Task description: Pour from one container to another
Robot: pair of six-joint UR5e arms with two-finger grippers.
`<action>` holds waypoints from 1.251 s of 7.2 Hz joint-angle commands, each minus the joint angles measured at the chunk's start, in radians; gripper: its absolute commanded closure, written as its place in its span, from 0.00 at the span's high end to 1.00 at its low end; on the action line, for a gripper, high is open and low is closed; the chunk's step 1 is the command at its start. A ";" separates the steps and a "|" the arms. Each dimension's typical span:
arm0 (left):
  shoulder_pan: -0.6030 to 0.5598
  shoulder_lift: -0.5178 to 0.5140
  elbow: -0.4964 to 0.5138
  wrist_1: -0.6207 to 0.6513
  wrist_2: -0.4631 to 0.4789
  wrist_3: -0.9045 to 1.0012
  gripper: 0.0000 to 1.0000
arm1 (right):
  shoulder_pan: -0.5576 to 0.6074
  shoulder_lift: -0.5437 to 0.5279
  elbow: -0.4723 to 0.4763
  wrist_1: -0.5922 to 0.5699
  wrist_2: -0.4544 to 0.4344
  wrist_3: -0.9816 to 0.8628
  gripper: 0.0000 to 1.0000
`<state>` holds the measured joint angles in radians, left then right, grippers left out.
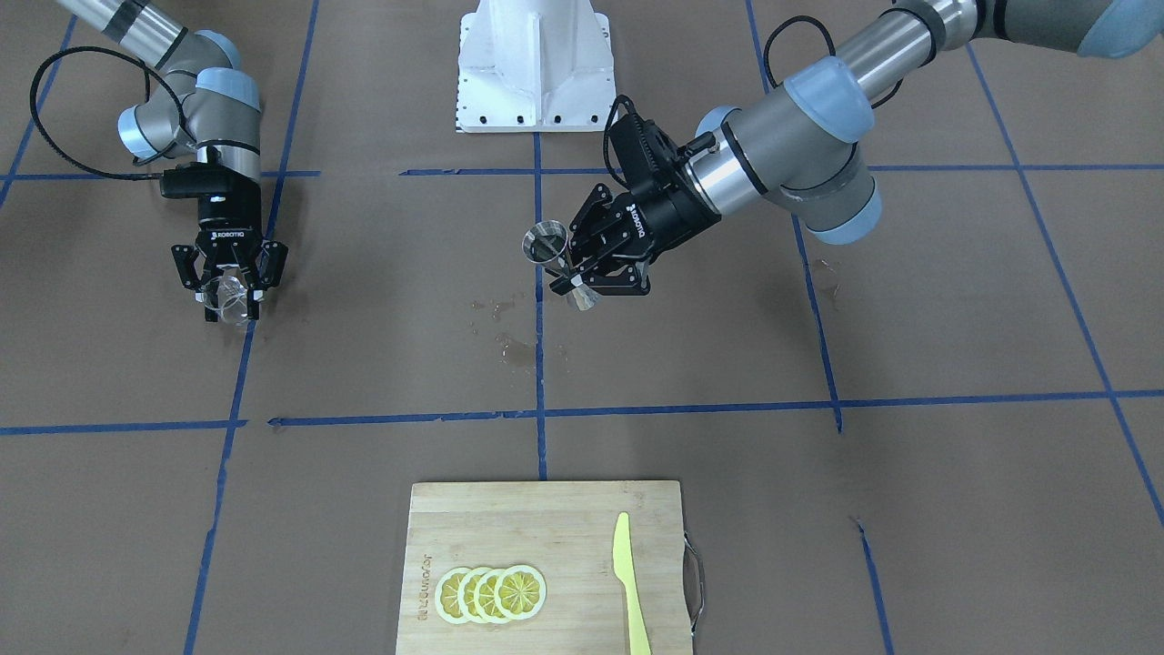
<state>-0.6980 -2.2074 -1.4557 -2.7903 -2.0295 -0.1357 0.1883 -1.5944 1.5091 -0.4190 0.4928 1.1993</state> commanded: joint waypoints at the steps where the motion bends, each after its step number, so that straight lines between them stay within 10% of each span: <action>1: 0.000 0.000 0.000 0.000 0.000 0.001 0.00 | -0.003 0.001 -0.004 0.000 0.000 0.000 0.28; 4: 0.000 0.000 0.000 0.000 0.000 0.001 0.00 | -0.003 0.001 -0.007 -0.001 0.000 0.000 0.38; 6: 0.000 0.000 0.000 0.000 0.000 0.001 0.00 | -0.003 0.001 -0.010 -0.001 0.001 -0.001 0.62; 7: 0.000 0.000 0.000 0.000 0.000 0.001 0.00 | -0.004 -0.001 -0.012 -0.001 0.000 -0.001 0.96; 9: 0.000 0.000 0.000 0.000 0.000 0.001 0.00 | -0.004 0.001 -0.027 0.000 -0.007 -0.001 1.00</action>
<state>-0.6980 -2.2074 -1.4558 -2.7903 -2.0295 -0.1350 0.1844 -1.5942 1.4889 -0.4193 0.4903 1.1981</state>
